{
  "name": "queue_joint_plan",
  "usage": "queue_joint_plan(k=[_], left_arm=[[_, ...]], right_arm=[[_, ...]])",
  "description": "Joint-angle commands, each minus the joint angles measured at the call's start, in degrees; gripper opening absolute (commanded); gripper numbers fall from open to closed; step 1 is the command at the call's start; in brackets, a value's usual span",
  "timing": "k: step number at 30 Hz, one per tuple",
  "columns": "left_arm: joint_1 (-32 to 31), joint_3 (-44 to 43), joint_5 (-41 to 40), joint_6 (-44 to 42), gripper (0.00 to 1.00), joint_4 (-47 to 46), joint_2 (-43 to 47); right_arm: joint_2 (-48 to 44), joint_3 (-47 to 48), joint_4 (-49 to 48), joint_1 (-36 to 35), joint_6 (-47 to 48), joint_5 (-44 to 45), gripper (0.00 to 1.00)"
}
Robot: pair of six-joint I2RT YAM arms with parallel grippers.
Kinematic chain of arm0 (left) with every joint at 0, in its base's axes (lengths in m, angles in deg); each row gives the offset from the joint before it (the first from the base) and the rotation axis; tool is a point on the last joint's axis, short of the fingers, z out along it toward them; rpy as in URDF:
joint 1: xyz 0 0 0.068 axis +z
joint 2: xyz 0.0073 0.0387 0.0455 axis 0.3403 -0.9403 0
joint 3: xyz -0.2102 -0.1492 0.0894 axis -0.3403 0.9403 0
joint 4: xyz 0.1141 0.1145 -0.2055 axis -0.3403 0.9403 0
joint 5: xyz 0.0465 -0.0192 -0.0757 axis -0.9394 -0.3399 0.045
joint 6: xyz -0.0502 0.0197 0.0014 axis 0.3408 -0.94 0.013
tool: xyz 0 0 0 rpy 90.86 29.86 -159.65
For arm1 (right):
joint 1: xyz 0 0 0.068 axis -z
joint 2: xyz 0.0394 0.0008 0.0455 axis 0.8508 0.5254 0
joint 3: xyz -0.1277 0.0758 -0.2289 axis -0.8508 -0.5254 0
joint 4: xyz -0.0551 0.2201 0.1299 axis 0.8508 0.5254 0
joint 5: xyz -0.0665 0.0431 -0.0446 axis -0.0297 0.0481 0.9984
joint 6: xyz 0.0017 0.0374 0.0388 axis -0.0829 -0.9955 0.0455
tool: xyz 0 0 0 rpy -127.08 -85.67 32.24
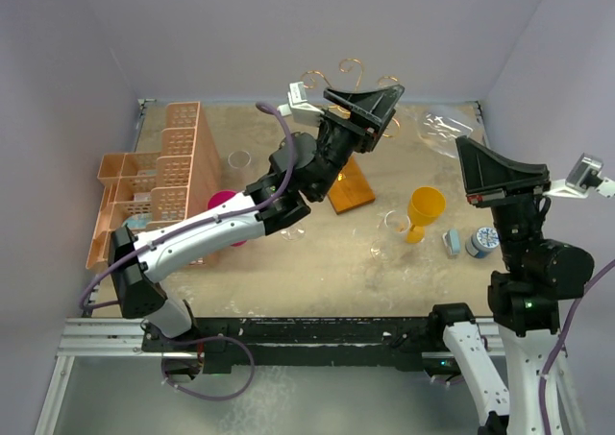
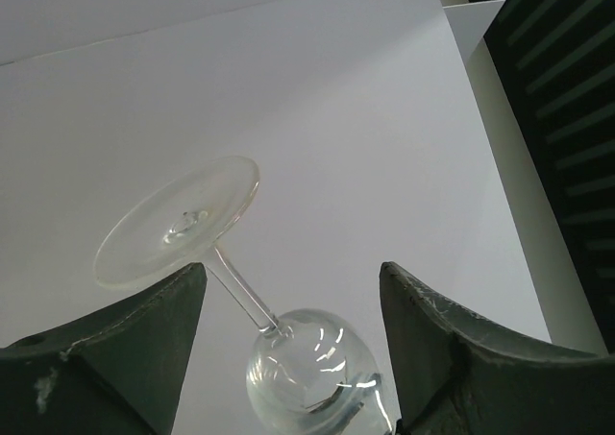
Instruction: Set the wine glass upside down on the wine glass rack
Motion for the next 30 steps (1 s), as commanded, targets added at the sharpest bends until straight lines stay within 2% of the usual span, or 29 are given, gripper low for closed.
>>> queue_joint_plan(k=[1,8,15,20,26,27,30], left_arm=[[-0.50,-5.38,-1.10,1.33,0.68,1.21,-0.84],[-0.56,-6.10,-1.96,3.69,0.55,1.98,-1.90],[-0.60,-8.26,-1.33,5.42,0.48,3.57,-3.55],[-0.57,-7.96,-2.33,5.09,0.33,2.42,-3.65],[-0.57,-6.31,-5.85,2.71,0.03,-0.49,-2.04],[-0.56,-6.19,-6.32,1.48,0.00,-1.87,-1.91],[-0.56,-5.85,-6.62,-5.55,0.00,-6.62,-1.45]], right_arm=[[-0.89,0.39,-8.34,-0.18,1.84,-2.90,0.00],[-1.13,-0.17,-11.42,-0.84,5.14,-5.03,0.00],[-1.08,-0.96,-13.24,-1.38,7.15,-6.03,0.00],[-0.73,-0.15,-12.52,-2.24,9.02,-5.88,0.00],[-1.46,-0.72,-11.92,-2.44,9.40,-7.07,0.00],[-1.42,-0.83,-11.93,-2.45,9.51,-7.69,0.00],[-0.78,-0.28,-10.81,-2.54,9.99,-8.08,0.00]])
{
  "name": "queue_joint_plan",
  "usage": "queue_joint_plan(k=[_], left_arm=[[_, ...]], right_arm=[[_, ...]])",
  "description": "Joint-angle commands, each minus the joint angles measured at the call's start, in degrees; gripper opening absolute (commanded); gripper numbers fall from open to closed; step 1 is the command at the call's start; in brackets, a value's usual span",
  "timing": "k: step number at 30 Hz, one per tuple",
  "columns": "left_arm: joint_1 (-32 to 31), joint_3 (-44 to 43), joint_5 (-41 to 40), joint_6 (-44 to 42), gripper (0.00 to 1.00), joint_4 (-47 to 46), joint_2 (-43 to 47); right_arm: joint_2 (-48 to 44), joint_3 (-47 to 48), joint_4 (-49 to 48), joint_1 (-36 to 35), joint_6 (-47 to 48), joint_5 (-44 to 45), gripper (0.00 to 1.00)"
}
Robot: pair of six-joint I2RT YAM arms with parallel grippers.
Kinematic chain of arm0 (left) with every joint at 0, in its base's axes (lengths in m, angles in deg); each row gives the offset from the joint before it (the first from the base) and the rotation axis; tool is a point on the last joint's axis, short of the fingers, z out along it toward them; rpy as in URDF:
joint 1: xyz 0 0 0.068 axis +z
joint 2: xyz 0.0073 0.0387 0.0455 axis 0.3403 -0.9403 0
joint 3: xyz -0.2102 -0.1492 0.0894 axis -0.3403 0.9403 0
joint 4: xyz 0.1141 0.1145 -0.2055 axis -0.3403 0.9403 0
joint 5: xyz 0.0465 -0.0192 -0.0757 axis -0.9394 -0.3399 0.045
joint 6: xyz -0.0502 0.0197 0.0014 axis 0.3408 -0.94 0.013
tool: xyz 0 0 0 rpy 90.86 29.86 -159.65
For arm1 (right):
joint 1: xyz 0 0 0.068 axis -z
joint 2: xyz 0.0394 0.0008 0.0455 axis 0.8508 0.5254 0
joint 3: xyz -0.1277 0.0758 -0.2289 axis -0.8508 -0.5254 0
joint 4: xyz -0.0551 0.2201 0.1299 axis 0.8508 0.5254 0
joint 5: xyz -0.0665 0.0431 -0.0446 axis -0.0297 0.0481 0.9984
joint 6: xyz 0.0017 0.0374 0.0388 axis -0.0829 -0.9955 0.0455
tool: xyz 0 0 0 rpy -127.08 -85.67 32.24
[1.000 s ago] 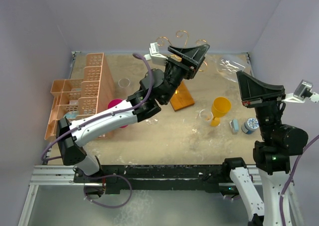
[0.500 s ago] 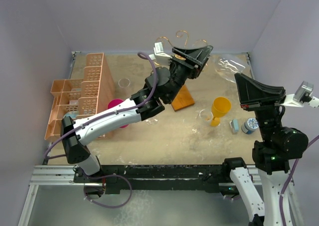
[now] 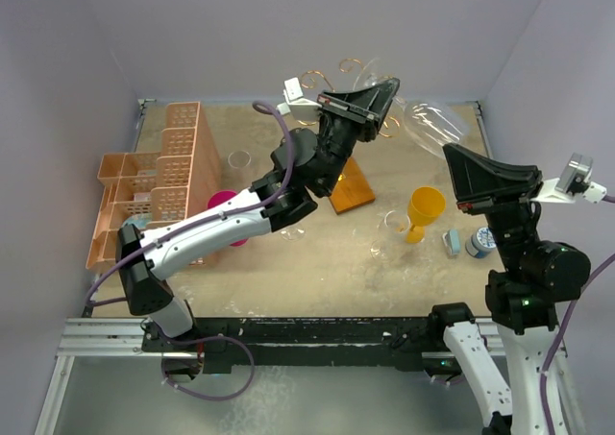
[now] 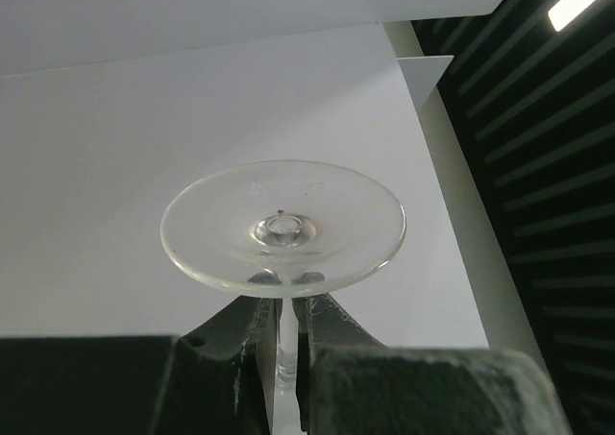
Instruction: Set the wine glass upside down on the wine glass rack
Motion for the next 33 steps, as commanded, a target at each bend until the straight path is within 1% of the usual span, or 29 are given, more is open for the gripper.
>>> queue_joint_plan(k=[1,3,4,5,6,8,13,16,20,24,28,30,33], left_arm=[[0.09,-0.38,-2.08,-11.69,0.00,-5.79,2.11],[0.18,-0.76,-2.35,-17.04,0.00,-6.43,2.91],[0.19,-0.69,-2.53,-19.53,0.00,-6.94,3.47],[0.21,-0.68,-2.49,-22.59,0.00,-7.45,3.89],[0.23,-0.79,-2.47,-25.47,0.00,-7.46,4.65],[0.31,-0.93,-2.95,-32.13,0.00,-6.46,6.08],[0.45,0.67,-1.76,-43.54,0.00,-4.38,9.96],[0.41,1.15,1.05,-49.35,0.00,-1.38,11.73],[0.41,2.54,6.35,-56.24,0.00,3.84,14.40],[0.44,4.20,14.46,-62.47,0.00,8.62,16.69],[0.41,5.35,21.42,-67.56,0.00,12.89,18.40],[0.41,6.05,23.67,-69.19,0.00,13.90,18.98],[0.41,6.70,27.46,-70.36,0.00,14.83,19.07]], right_arm=[[-0.13,2.37,-4.45,-0.48,1.86,-2.22,0.05],[0.37,4.15,-1.61,-0.48,3.15,-1.79,0.28],[0.29,4.46,-0.71,-0.48,4.15,-1.40,0.44],[0.13,4.49,0.02,-0.46,4.72,-1.03,0.55],[-0.08,4.39,0.44,-0.48,5.43,-0.99,0.63],[-0.28,3.84,0.24,-0.48,8.23,-4.02,0.70],[1.71,5.32,3.29,-0.48,15.81,-9.78,0.77],[4.71,8.81,7.35,-0.98,22.67,-10.68,0.76],[9.35,14.53,10.59,-2.00,29.73,-15.94,0.75],[13.80,17.36,12.80,-4.12,32.49,-21.06,0.74],[17.73,17.54,14.80,-6.55,33.82,-20.92,0.69],[18.73,16.99,14.70,-7.08,33.99,-21.83,0.66],[19.33,15.30,12.39,-7.39,33.27,-25.93,0.64]])
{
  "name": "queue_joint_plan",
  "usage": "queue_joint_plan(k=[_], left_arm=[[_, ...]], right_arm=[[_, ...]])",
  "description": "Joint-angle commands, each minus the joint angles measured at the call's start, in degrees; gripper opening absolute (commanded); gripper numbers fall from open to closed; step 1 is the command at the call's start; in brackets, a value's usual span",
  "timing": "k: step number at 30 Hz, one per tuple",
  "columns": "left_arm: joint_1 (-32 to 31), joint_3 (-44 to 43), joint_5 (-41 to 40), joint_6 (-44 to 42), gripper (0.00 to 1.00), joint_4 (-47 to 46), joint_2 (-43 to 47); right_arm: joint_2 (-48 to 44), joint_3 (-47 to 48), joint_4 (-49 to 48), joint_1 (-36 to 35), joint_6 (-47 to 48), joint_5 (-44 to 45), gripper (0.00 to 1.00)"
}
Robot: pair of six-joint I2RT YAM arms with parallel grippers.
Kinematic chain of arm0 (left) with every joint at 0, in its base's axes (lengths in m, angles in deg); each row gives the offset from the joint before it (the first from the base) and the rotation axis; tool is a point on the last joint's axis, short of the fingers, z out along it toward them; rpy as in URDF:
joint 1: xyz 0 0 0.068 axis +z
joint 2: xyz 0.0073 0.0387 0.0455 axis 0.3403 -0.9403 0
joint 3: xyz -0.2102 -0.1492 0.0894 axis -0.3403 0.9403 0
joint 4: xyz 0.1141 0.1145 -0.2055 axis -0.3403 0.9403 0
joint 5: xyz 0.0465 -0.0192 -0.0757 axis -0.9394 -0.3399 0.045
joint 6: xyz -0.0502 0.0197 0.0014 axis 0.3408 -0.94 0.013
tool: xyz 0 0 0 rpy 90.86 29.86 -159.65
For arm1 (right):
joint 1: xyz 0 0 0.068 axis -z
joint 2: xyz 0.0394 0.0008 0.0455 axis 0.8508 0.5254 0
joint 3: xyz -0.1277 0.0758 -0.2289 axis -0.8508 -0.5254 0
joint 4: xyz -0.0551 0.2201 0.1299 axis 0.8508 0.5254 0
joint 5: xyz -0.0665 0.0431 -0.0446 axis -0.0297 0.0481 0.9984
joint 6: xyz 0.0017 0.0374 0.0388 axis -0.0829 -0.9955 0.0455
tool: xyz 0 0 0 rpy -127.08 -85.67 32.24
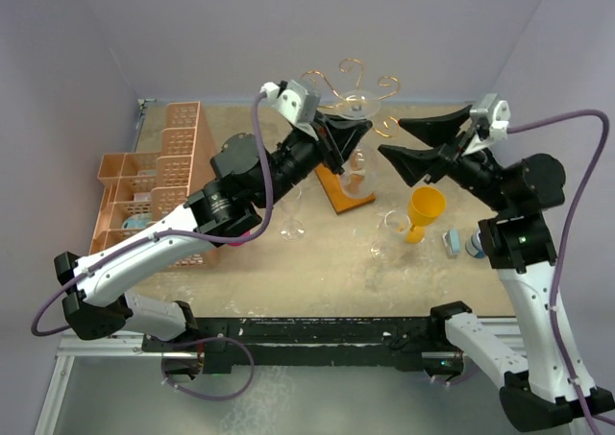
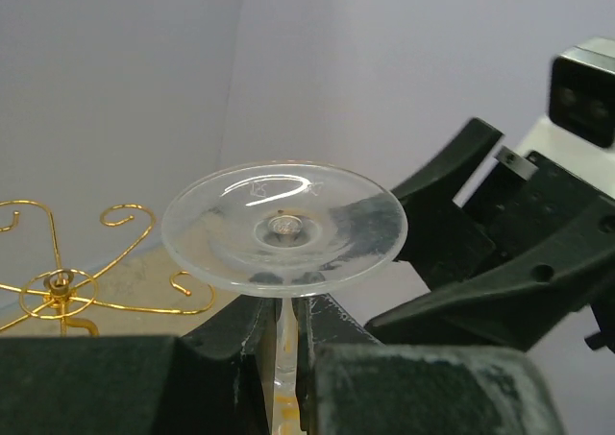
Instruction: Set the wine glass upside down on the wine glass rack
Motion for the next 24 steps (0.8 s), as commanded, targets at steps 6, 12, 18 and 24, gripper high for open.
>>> queue_joint_plan(k=[6,12,18,24], left_arm=[[0.17,0.80,12.10,-4.21,0.00,0.05,1.58],[0.14,0.40,13.08,-3.85,0.00,-0.01,0.65],[0.19,0.51,16.58,-2.31,0.00,-1.21,0.37],[0.14,0.78,21.87,-1.16,0.00,-2.09,0.29]], right_arm=[[1.61,-3.60,-5.58,-1.72,0.92,-8.76,0.59],[1.23,-5.85,-9.89,-3.14,0.08,-13.56,0.54],[2.39,-7.36,-12.30,-4.78,-0.48,-14.93,0.43],[4.10,-7.75,-15.22,-5.93,-1.76,-16.84,0.24]])
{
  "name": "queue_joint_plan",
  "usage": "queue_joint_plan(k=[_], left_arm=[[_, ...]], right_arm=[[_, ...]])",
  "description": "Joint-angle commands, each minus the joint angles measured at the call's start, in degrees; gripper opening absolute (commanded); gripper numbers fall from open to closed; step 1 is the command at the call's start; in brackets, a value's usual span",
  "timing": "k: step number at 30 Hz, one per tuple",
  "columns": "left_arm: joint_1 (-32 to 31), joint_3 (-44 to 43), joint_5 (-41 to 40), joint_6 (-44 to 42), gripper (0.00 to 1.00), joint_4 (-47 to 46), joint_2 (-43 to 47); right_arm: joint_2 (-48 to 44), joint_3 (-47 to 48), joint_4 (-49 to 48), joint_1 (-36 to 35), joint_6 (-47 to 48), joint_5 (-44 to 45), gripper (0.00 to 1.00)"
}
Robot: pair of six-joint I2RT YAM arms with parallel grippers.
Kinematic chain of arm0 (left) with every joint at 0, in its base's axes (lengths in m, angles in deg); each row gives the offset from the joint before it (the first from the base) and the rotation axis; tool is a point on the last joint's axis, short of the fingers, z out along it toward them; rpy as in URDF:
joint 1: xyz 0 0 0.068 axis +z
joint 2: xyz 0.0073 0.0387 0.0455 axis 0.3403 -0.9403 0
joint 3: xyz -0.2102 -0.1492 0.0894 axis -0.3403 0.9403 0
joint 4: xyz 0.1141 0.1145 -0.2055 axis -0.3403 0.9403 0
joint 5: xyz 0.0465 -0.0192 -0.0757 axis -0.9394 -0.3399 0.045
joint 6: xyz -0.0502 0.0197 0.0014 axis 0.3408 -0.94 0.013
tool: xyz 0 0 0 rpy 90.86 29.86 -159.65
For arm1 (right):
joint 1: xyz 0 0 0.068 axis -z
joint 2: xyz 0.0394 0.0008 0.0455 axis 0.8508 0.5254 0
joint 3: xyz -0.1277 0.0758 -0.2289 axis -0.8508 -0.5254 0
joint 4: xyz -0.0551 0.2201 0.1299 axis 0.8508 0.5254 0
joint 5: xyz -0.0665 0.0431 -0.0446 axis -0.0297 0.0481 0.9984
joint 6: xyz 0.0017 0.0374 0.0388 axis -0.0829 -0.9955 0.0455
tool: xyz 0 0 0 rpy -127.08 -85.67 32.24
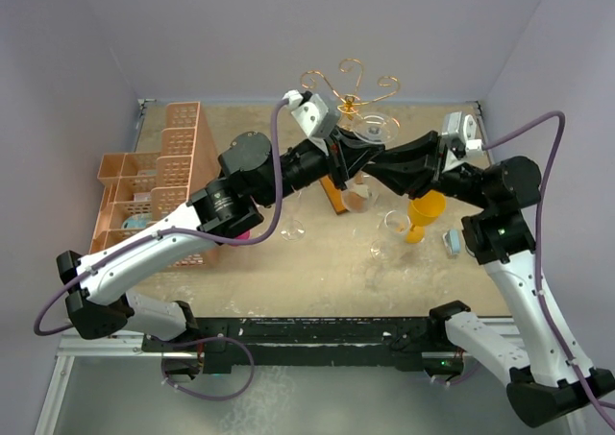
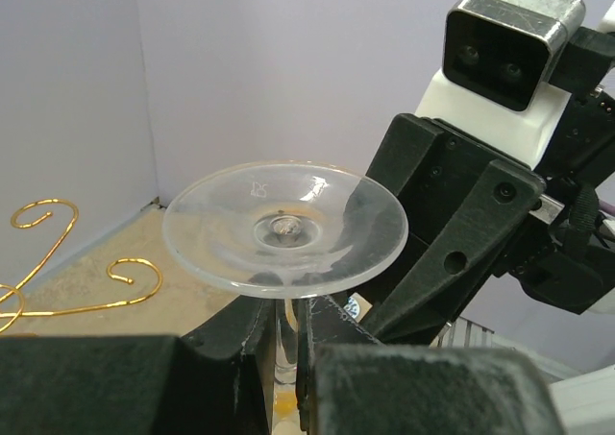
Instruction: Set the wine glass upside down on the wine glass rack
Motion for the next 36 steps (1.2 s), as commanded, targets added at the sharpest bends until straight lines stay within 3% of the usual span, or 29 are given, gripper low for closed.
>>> queue_joint_plan(k=[1,5,12,24,28,30,33,36], left_arm=[[-0.24,0.04,7.19,1.83,0.00,-6.85,0.95],[-0.30,1.10,9.58,0.35,0.00,-8.31,1.25],[-0.31,1.98,13.48,-1.04,0.00,-10.10,1.51],[-0.30,3.71,14.43,-0.16,0.00,-11.90,1.97],[-0.32,4.89,14.13,0.56,0.00,-13.44,1.99],[-0.33,5.18,14.17,1.07,0.00,-14.08,1.95],[-0.32,5.57,14.41,1.85,0.00,-14.86,1.89],[-0.34,5.99,14.42,2.15,0.00,-15.01,1.94]], right_arm=[[1.68,-0.36,-4.35,-1.24,-1.14,-2.38,0.22],[2.37,-0.64,-4.70,-3.10,-1.81,-2.33,0.15],[2.73,-2.07,-9.02,-5.93,-6.23,-2.28,0.27],[1.84,-4.74,-17.76,-6.15,-14.75,-0.04,0.12],[2.00,-4.67,-18.31,-6.17,-15.58,2.05,0.31],[2.16,-5.08,-19.32,-6.24,-16.11,2.15,0.32],[2.96,-5.43,-20.33,-6.47,-16.57,2.15,0.24],[3.62,-5.28,-20.31,-6.69,-16.36,2.63,0.09]])
